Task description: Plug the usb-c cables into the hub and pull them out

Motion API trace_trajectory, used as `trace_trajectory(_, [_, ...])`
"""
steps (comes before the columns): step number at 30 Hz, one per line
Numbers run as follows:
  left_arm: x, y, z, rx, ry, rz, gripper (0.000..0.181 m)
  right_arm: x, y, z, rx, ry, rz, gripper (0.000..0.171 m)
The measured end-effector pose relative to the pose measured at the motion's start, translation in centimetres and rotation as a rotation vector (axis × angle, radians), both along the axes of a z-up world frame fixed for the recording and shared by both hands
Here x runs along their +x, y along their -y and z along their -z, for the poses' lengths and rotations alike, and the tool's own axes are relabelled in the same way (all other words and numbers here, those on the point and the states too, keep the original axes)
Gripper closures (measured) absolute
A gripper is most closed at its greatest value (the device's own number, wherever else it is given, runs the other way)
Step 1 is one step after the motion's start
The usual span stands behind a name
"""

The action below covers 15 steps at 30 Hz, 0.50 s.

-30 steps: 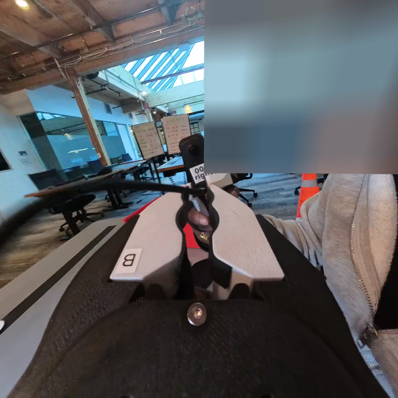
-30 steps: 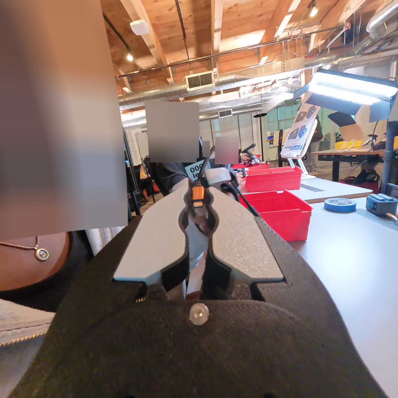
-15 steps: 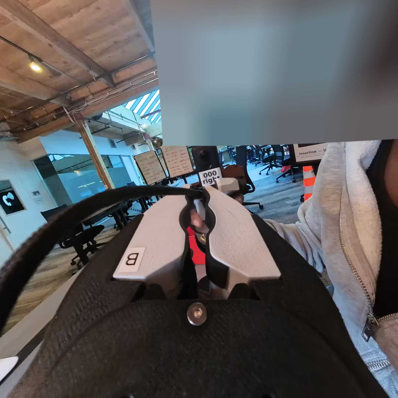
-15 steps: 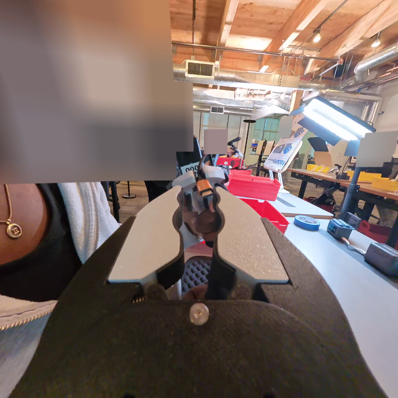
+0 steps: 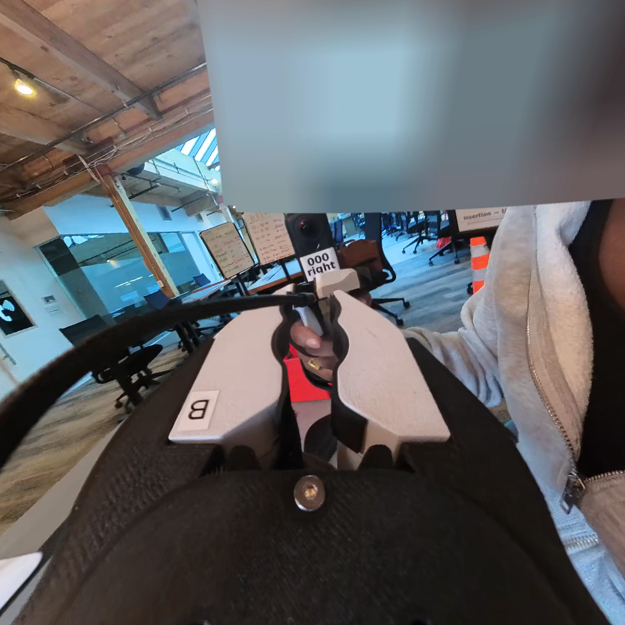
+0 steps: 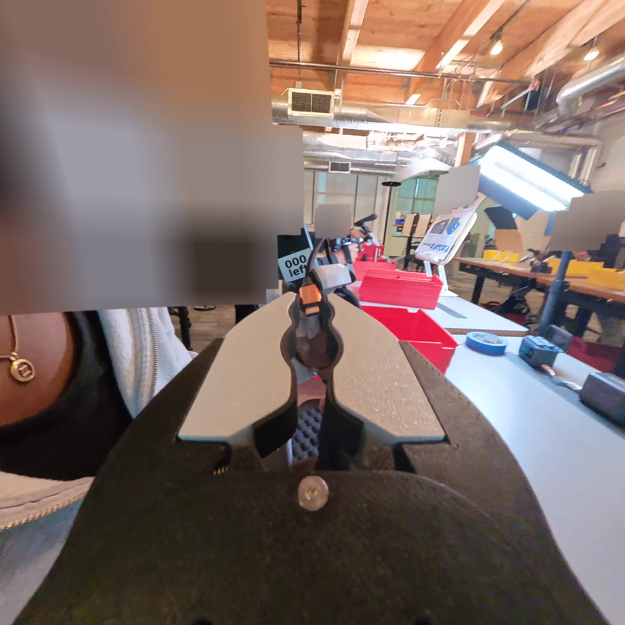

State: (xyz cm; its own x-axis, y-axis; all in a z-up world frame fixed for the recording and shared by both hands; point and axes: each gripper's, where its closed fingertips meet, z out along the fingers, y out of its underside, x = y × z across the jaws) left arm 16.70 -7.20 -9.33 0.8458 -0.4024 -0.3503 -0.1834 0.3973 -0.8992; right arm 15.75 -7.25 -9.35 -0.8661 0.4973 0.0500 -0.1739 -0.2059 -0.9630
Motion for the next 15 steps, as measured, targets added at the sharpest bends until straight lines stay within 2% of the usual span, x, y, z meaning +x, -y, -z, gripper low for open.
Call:
trace_trajectory(6, [-0.1,-0.1,0.3,-0.021,-0.052,-0.049,0.167,0.1,0.5,0.4,0.014,0.047,-0.036,0.16])
trace_trajectory(15, [-0.1,0.2,0.5,-0.034,-0.064,-0.036,0.168,0.0,0.7,1.0,0.021,0.114,-0.077,0.16])
